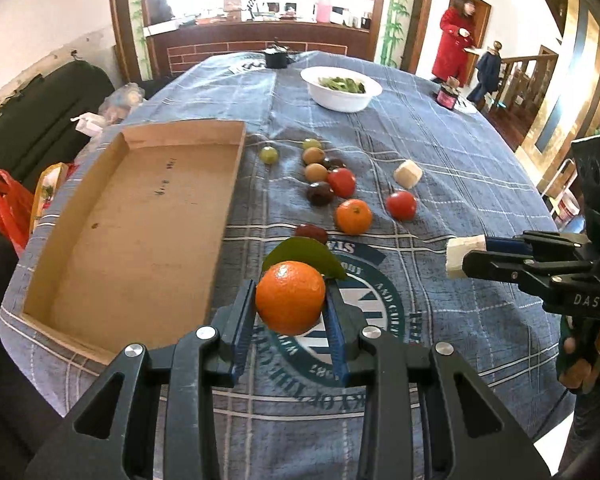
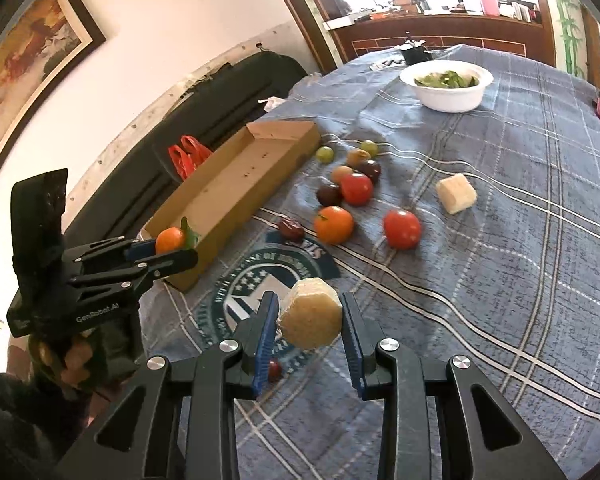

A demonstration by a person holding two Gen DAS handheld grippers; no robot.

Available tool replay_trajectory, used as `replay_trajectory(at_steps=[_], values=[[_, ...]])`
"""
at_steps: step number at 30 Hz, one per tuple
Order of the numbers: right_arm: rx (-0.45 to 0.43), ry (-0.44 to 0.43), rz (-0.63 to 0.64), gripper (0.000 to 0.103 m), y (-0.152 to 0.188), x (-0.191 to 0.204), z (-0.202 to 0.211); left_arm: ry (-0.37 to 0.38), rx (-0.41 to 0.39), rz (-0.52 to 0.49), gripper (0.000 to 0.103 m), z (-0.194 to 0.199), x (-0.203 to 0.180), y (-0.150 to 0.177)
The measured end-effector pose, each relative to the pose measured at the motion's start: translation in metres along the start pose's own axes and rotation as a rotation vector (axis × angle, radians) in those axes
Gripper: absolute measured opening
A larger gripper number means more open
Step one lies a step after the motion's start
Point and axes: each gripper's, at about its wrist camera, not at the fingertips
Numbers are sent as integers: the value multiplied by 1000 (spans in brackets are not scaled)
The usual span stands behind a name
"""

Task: Organize fruits
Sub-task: 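Carry the mandarin with the left tool while the right tool carries the cube to the tray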

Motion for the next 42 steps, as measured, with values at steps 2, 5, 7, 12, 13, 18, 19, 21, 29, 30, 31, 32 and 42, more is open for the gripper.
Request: replay_trajectory(at_steps=[2,5,7,12,13,18,19,21,29,30,31,32,42], values=[[-3,-7,3,32,-1,5,-2,-9,-10,10,30,3,6,1],[-3,-20,10,32,-4,13,-8,-21,-20,33,30,7,17,2],[-2,-28,17,32,-6,19,-12,-27,-25,47,30,9,24,4],[-2,-53,30,32,-12,34,-19,-46,-34,85,30,12,45,8],[-3,-55,32,32,-13,36,-20,-48,-36,91,30,13,48,8],[-7,-79,40,31,-20,52,-26,-64,-47,127,30,17,67,12],[-8,-81,40,31,-21,54,-27,-67,-50,134,31,18,71,12],[-9,-91,40,31,-25,61,-31,-70,-55,153,30,20,80,14],[-19,-132,65,31,-44,92,-44,-106,-70,216,31,24,117,17],[-21,-141,68,31,-48,97,-47,-111,-71,221,31,24,121,17],[-22,-148,71,31,-51,101,-50,-114,-71,225,31,23,124,16],[-21,-154,74,31,-54,105,-53,-120,-71,232,31,22,129,16],[38,-186,129,31,-79,151,-115,-144,-32,269,31,0,161,8]])
Point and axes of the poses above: each gripper's, at about its wrist camera, not at the fingertips, and z roughly against the way its jaws point, x to its left, y to its underside, and after that the axes turned 8 degrees about x, right-handed
